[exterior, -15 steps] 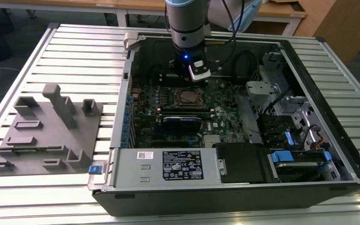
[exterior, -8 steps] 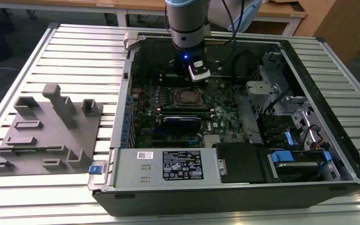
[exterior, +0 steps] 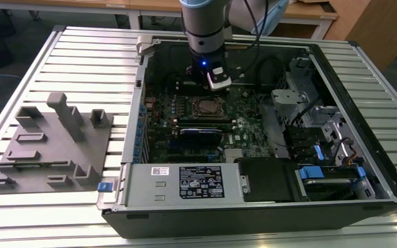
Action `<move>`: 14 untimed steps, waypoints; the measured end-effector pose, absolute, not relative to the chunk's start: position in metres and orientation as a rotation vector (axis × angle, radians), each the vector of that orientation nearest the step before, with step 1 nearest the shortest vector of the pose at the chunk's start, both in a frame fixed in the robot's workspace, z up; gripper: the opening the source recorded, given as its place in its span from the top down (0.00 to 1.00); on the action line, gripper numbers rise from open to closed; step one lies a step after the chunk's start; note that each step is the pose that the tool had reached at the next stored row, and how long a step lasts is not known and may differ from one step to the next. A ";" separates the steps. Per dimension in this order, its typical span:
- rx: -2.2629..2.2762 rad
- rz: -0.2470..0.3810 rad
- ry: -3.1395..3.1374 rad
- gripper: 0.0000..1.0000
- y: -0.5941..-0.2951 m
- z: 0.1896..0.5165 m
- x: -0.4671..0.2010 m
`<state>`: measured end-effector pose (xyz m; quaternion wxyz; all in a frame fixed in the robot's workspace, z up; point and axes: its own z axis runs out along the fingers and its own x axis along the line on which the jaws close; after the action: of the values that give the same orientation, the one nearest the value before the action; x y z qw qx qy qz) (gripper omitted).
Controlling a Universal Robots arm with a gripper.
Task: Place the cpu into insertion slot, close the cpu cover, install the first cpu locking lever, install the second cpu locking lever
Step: 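Install the first cpu locking lever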
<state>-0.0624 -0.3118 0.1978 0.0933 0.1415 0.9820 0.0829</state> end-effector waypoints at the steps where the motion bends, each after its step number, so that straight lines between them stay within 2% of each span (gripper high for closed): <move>1: 0.420 0.246 2.913 0.90 -0.312 0.198 -0.063; 14: 0.421 0.247 2.902 0.90 -0.310 0.197 -0.065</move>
<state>-0.0649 -0.3098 0.1968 0.0992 0.1423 0.9813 0.0835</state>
